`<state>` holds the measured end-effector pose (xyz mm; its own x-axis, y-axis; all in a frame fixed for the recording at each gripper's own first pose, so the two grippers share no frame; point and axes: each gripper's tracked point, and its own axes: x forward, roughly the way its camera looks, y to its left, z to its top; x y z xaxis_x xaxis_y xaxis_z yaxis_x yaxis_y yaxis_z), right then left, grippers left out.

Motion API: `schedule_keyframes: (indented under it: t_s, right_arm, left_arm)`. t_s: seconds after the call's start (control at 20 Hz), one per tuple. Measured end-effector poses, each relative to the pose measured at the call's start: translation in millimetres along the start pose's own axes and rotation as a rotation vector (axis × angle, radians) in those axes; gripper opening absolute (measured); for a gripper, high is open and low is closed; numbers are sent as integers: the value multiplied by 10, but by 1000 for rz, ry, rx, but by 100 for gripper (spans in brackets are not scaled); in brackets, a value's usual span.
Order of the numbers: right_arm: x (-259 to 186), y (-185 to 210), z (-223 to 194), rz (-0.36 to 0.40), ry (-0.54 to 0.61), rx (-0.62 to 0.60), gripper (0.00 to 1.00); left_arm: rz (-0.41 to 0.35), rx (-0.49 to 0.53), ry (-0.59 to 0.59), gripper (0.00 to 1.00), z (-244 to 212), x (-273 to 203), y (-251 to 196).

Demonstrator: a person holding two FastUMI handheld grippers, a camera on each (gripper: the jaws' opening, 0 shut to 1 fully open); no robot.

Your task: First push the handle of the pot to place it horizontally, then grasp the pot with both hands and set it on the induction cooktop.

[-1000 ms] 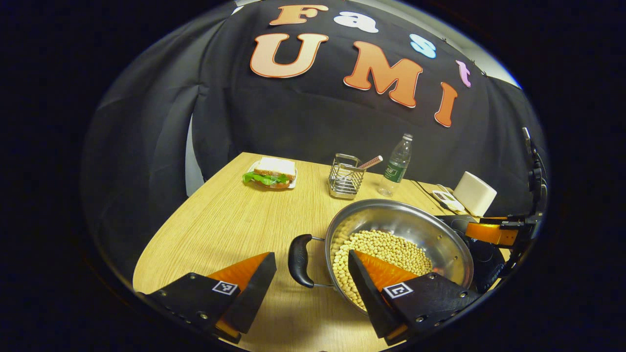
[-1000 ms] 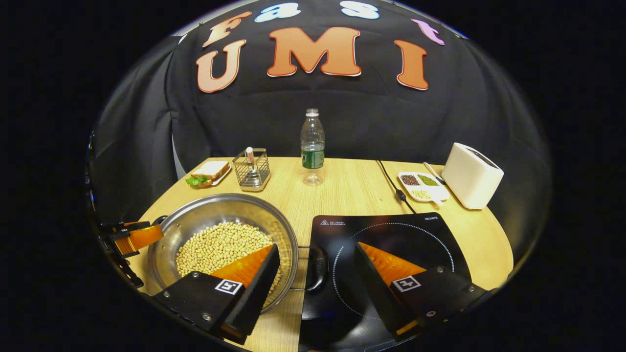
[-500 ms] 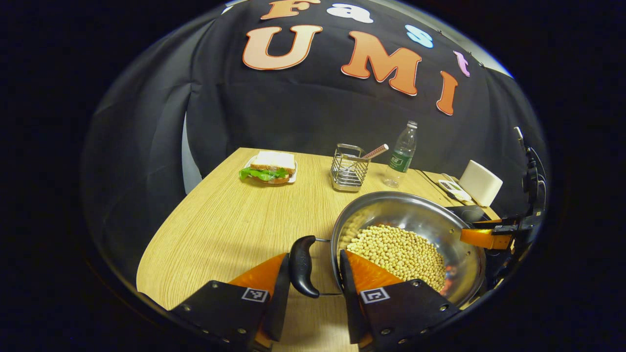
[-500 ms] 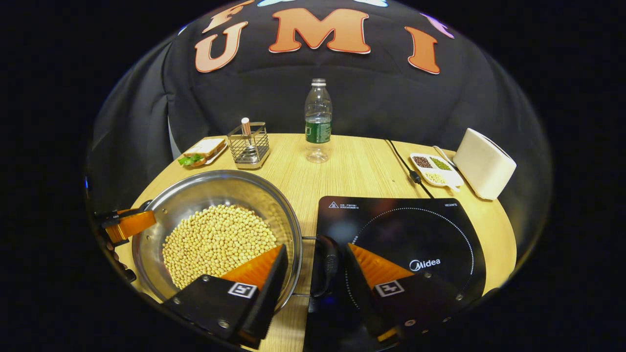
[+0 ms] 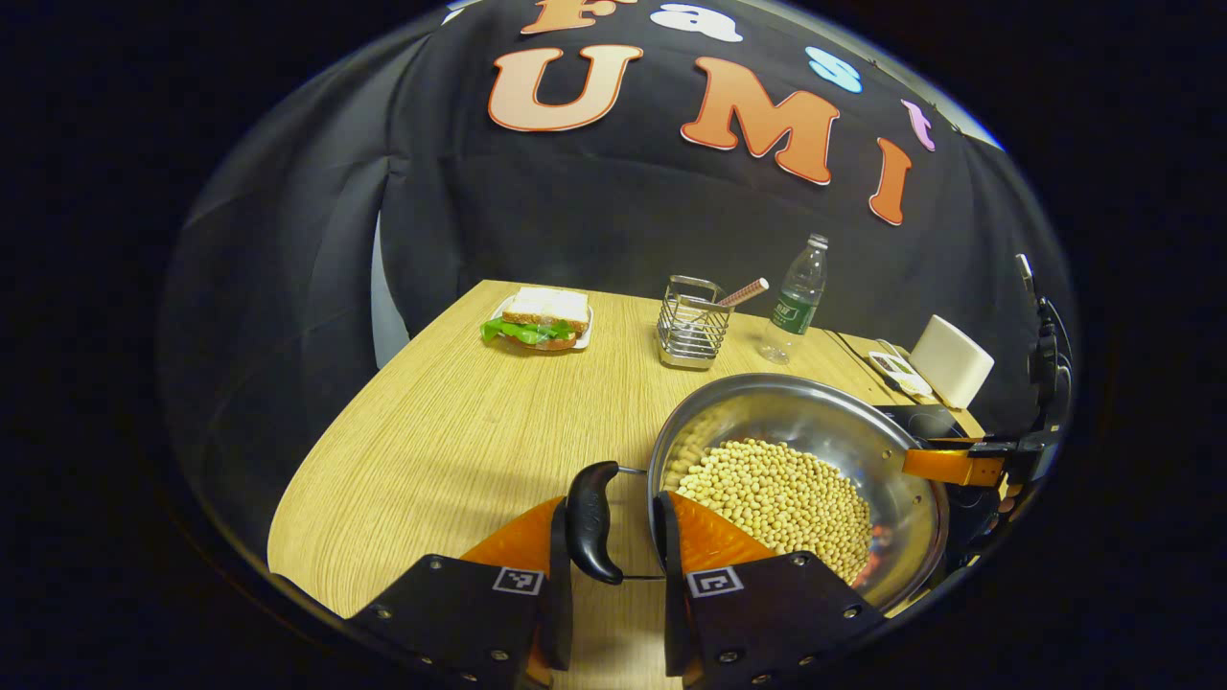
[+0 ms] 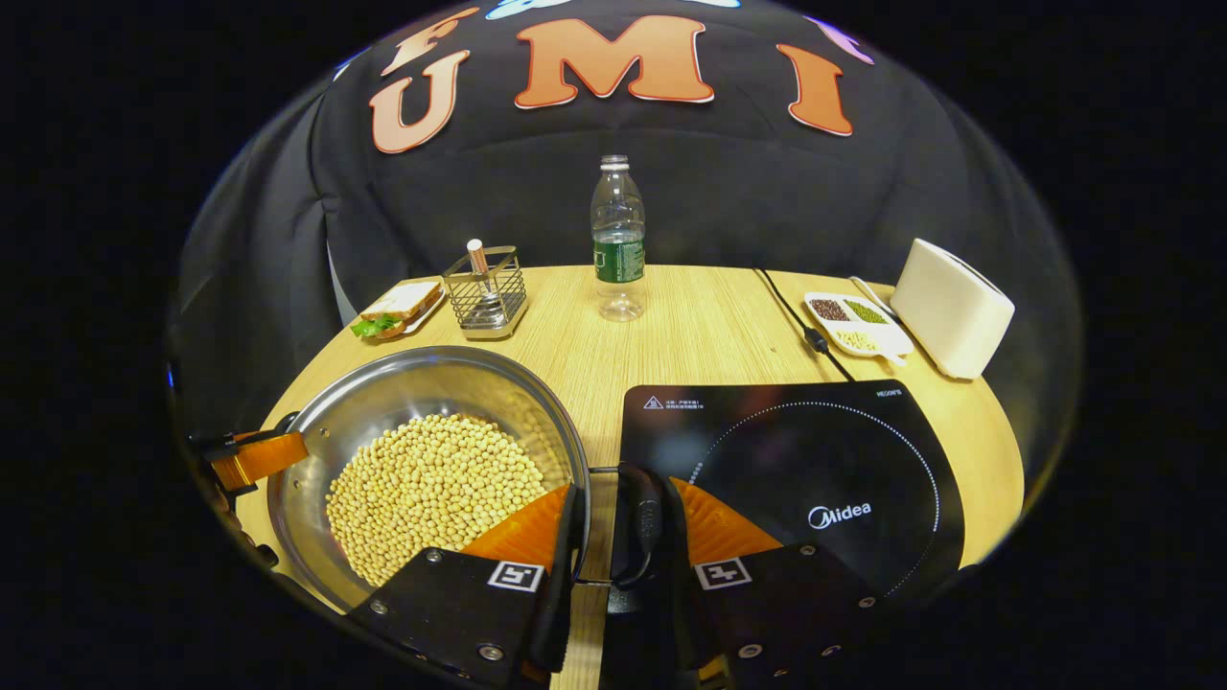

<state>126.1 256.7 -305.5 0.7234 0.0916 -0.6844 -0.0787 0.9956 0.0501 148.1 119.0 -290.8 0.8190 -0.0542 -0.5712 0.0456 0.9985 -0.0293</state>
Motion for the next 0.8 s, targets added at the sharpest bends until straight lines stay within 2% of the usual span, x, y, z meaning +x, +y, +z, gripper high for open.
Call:
schedule_keyframes:
  t_s: [0.05,0.3,0.4,0.45,0.5,0.55,0.6,0.65,0.8]
  right_arm:
    - [-14,-5,-6,3,8,9,43]
    - [-169,-59,130,23,-10,37,43]
    - [-265,-102,216,28,-23,37,42]
    - [-306,-133,277,28,-35,40,38]
    - [-350,-181,327,27,-45,41,43]
    - [-399,-222,372,26,-55,47,42]
    - [-439,-261,396,27,-60,53,38]
    - [-473,-304,430,28,-61,56,43]
    - [-561,-477,485,26,-65,78,42]
  left_arm:
    - [3,-7,8,39,4,-35,4]
    - [14,8,-20,39,203,-168,-116]
    - [16,17,-36,37,321,-254,-178]
    - [15,21,-44,37,386,-290,-225]
    - [11,20,-50,38,432,-313,-281]
    - [7,15,-56,39,475,-339,-329]
    - [4,13,-59,39,515,-355,-386]
    - [1,15,-61,39,545,-369,-441]
    - [-5,37,-68,37,651,-432,-649]
